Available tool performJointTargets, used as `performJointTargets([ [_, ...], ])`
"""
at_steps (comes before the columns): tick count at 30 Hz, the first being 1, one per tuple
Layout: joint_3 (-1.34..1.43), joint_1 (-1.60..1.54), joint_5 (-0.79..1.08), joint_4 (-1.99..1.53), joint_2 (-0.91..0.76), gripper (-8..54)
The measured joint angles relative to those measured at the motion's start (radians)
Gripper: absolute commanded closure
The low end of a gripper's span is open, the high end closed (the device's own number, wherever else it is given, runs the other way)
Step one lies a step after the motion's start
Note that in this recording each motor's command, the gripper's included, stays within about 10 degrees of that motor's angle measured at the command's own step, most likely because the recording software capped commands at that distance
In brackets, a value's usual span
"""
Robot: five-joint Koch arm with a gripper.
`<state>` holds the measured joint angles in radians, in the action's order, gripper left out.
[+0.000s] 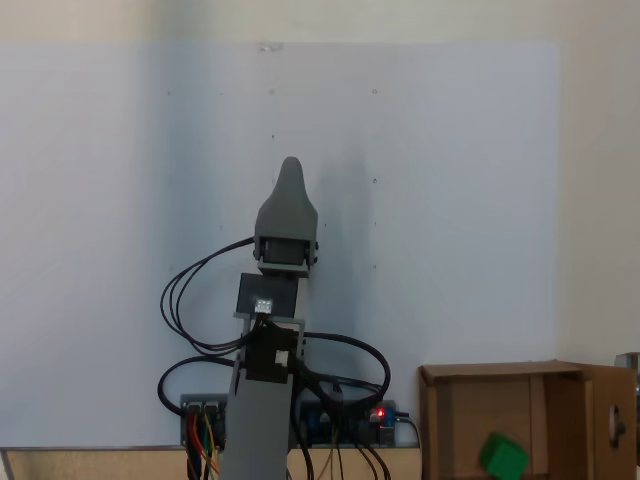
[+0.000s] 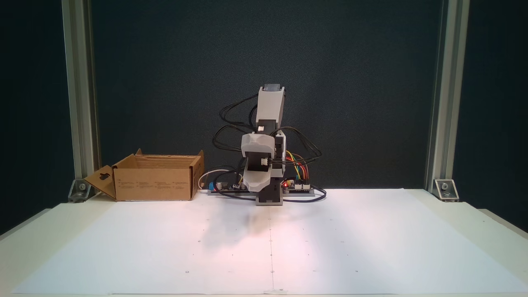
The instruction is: Grasp a green dice and put it in the bin.
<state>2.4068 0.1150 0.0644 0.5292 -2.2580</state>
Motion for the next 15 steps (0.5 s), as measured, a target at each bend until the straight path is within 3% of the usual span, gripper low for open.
performJointTargets([
  [15, 0.115, -0.002, 0.000, 0.359, 0.000, 0.8],
])
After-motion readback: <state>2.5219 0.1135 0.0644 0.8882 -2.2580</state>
